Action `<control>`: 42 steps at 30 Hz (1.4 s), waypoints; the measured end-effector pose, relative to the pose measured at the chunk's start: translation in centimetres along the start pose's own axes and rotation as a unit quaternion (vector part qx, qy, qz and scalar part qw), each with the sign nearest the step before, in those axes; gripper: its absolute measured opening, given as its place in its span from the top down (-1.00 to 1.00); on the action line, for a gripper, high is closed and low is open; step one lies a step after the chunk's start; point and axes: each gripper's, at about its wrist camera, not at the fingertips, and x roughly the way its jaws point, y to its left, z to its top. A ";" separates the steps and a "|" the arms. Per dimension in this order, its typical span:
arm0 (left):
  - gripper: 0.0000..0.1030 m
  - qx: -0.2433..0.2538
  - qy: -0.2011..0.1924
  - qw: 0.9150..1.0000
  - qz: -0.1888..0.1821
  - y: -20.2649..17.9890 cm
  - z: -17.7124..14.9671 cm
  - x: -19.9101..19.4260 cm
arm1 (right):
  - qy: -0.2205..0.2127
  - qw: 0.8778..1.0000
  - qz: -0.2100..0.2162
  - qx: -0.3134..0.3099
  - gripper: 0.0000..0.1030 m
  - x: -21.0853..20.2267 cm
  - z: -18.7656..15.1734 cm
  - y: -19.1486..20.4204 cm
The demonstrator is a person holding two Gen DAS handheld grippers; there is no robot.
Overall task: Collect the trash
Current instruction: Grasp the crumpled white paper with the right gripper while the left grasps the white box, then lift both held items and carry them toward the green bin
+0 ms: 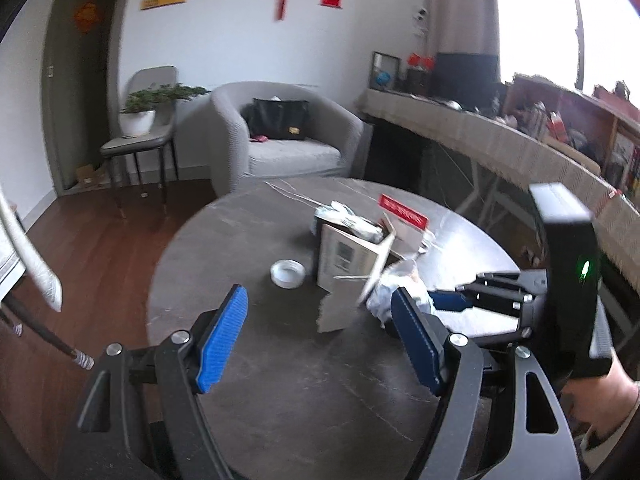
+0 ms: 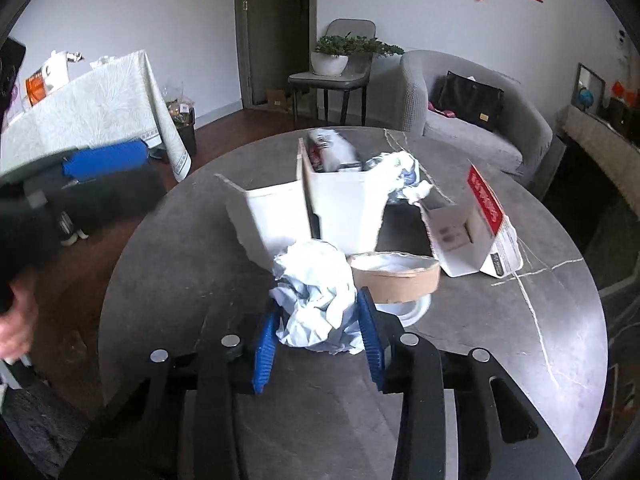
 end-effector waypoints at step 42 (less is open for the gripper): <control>0.94 -0.013 -0.006 0.997 -0.070 -2.5 0.6 2.9 | -0.061 0.984 0.107 0.131 0.36 -4.5 1.7 -6.3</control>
